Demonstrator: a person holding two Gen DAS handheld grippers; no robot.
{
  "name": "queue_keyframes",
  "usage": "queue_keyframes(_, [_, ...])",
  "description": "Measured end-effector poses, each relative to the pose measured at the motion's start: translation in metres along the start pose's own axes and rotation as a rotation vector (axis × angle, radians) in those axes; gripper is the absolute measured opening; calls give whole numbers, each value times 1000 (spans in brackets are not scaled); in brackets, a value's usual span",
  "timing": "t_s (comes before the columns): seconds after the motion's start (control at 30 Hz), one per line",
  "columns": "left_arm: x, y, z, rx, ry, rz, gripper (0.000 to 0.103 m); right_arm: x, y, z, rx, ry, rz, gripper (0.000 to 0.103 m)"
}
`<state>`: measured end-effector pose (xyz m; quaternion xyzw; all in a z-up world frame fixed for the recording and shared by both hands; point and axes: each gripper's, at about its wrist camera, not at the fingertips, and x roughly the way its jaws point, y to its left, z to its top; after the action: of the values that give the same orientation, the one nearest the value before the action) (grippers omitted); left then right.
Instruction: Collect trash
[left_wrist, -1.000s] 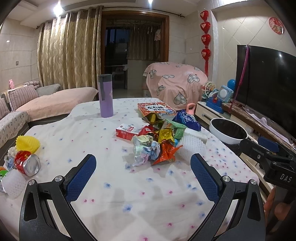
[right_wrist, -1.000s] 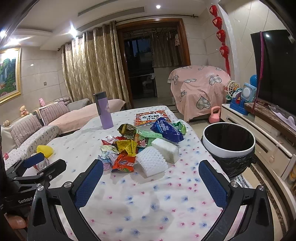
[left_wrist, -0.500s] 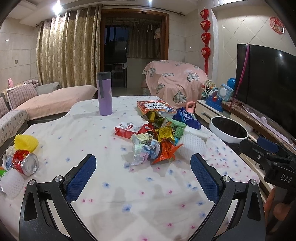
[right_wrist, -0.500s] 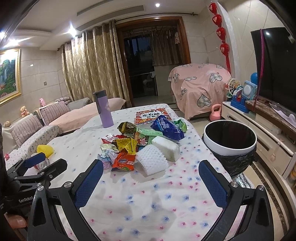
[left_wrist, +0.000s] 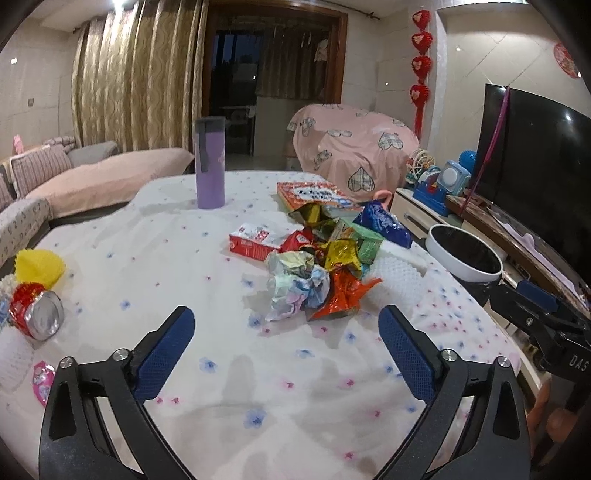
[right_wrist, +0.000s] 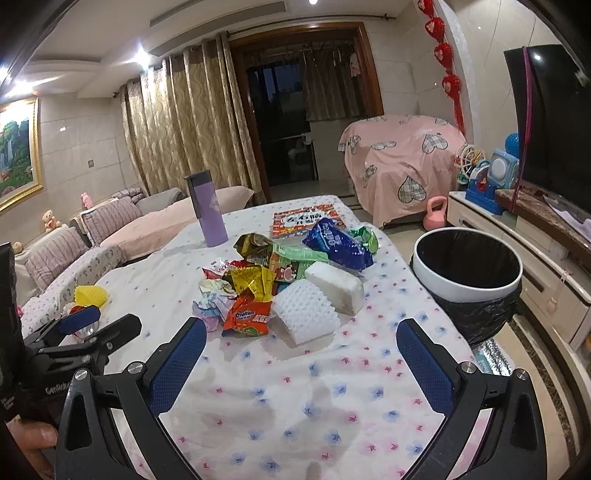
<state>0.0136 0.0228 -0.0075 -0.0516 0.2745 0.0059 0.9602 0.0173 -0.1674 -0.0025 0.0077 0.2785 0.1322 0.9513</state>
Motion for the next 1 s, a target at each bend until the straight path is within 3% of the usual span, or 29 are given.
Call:
queue_keyframes(0.27, [35,5,5,15,70,-13,98,30,-9,1,21,59,23,103])
queue_keyframes(0.43, [64,10,10,10,125,-27,90,61,-17,2,29,136,24,102])
queue_keyframes(0.73, [112,7,13,9,217,-67,88,115,-21,2,20,251,49,86])
queue_keyframes(0.77, [117,7,13,2,230,-76,83,119,-21,1,20,260,52,83])
queue_keyframes(0.9, [129,9,9,-19,282,-124,27,133,-20,-3,22,298,81,51])
queue_keyframes(1.0, [123,12,9,-36,263,-136,21,128,-22,-6,32,294,106,38])
